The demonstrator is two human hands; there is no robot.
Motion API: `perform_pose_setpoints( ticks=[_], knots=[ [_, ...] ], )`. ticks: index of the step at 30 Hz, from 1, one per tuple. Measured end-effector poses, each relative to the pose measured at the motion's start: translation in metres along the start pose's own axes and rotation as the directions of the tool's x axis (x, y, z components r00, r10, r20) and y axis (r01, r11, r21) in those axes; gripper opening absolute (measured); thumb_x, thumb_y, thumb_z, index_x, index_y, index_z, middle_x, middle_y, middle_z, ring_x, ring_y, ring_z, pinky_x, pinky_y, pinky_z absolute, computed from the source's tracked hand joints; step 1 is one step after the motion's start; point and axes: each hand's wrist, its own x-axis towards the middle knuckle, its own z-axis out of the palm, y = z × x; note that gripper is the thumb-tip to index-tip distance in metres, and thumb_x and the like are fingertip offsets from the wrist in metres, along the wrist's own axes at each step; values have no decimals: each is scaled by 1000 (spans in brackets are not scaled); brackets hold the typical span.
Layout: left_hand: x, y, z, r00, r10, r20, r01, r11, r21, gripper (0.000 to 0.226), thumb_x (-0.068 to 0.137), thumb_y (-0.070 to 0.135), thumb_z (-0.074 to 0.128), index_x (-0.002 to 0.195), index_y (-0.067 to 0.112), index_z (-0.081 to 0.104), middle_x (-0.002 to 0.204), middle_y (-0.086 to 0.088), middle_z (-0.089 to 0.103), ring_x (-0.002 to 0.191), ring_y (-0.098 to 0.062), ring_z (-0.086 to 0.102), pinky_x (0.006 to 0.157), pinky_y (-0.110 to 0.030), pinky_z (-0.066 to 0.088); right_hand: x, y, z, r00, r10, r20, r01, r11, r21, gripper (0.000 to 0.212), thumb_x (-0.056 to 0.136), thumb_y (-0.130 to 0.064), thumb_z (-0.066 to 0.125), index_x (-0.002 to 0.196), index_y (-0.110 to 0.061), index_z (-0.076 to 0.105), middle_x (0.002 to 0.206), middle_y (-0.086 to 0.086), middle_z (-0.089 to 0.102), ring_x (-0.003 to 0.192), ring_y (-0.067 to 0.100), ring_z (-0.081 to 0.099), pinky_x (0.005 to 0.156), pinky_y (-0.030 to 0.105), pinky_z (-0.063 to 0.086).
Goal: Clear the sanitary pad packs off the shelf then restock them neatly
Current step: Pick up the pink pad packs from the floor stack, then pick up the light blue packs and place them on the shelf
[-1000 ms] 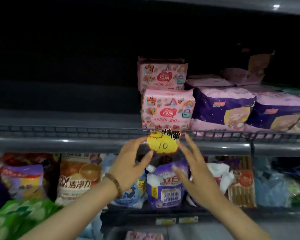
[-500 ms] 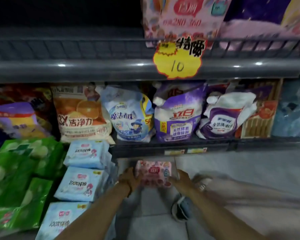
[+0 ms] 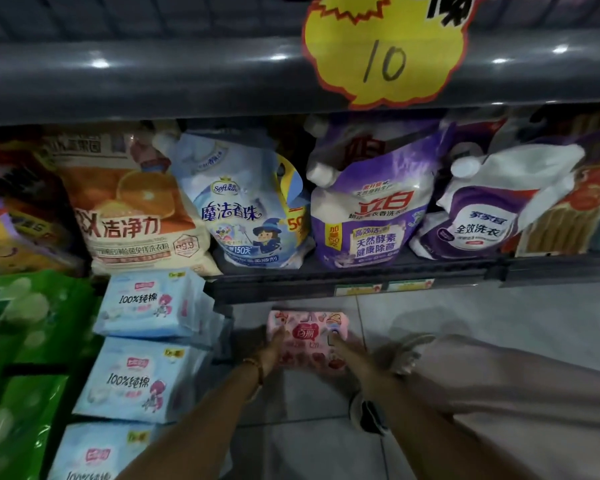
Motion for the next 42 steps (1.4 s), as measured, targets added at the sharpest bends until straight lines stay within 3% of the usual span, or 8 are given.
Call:
perform_pose_setpoints(
  ticks=[5, 11, 14, 26, 30, 36, 39, 42],
  knots=[
    [-27, -8, -1, 990, 93, -104, -92, 996, 20, 53, 92, 57, 38, 119, 16, 58, 121, -1, 59, 101, -17, 54, 86, -28, 41, -14, 4, 3, 999, -39, -30, 39, 999, 15, 46, 82, -58, 62, 110, -21, 64, 99, 1, 74, 88, 18, 71, 75, 33, 58],
    [-82, 2, -14, 935, 227, -272, -286, 937, -199, 27, 93, 36, 54, 76, 17, 43, 84, -4, 55, 74, -16, 53, 63, -22, 42, -70, -23, 16, 986, -168, -2, 165, 965, 205, 52, 68, -39, 84, 104, -12, 58, 99, 10, 73, 93, 28, 71, 86, 48, 56],
    [-114, 12, -31, 876, 378, -299, -430, 893, -134, 33, 91, 37, 57, 70, 13, 53, 71, -5, 68, 64, -10, 61, 51, -15, 46, -112, -45, 19, 942, -329, -65, 335, 921, 199, 34, 80, -23, 75, 96, -20, 45, 102, 8, 66, 88, 22, 68, 71, 33, 59],
    [-312, 147, -61, 392, 910, -137, -918, 395, -4, 24, 84, 30, 61, 107, 28, 53, 97, 10, 69, 76, 5, 68, 57, -13, 51, -326, -198, -55, 470, -882, 40, 883, 469, -34, 52, 77, -35, 63, 124, -33, 42, 110, -13, 66, 90, -2, 67, 66, 15, 53],
    [-364, 210, -63, 158, 980, -120, -985, 165, 51, 48, 75, 32, 68, 116, 38, 45, 112, 14, 61, 88, 14, 62, 65, -9, 50, -372, -269, -75, 263, -964, 46, 946, 248, -210, 59, 72, -42, 65, 127, -37, 44, 109, -21, 66, 100, -7, 63, 76, 10, 50],
    [-402, 319, -71, -29, 988, -149, -999, -23, 43, 70, 70, 41, 68, 133, 29, 42, 116, 7, 63, 98, -2, 66, 73, -19, 56, -392, -379, -95, 66, -995, 73, 953, 41, -300, 71, 72, -47, 67, 136, -35, 37, 114, -21, 64, 102, -7, 62, 86, 19, 52],
    [-397, 363, -72, -32, 991, -132, -993, -17, 113, 61, 79, 39, 66, 133, 30, 39, 111, 11, 63, 91, 2, 65, 67, -11, 52, -377, -422, -100, 38, -997, 61, 940, 15, -340, 67, 78, -39, 69, 134, -33, 32, 118, -17, 60, 99, -6, 62, 87, 13, 50],
    [-373, 386, -75, 94, 993, -66, -965, 107, 239, 72, 84, 46, 61, 143, 34, 22, 123, 11, 54, 105, -5, 58, 76, -8, 47, -347, -444, -102, 78, -992, 102, 905, 27, -425, 90, 80, -34, 71, 147, -25, 12, 118, -22, 51, 110, 4, 55, 83, 4, 43]
  ],
)
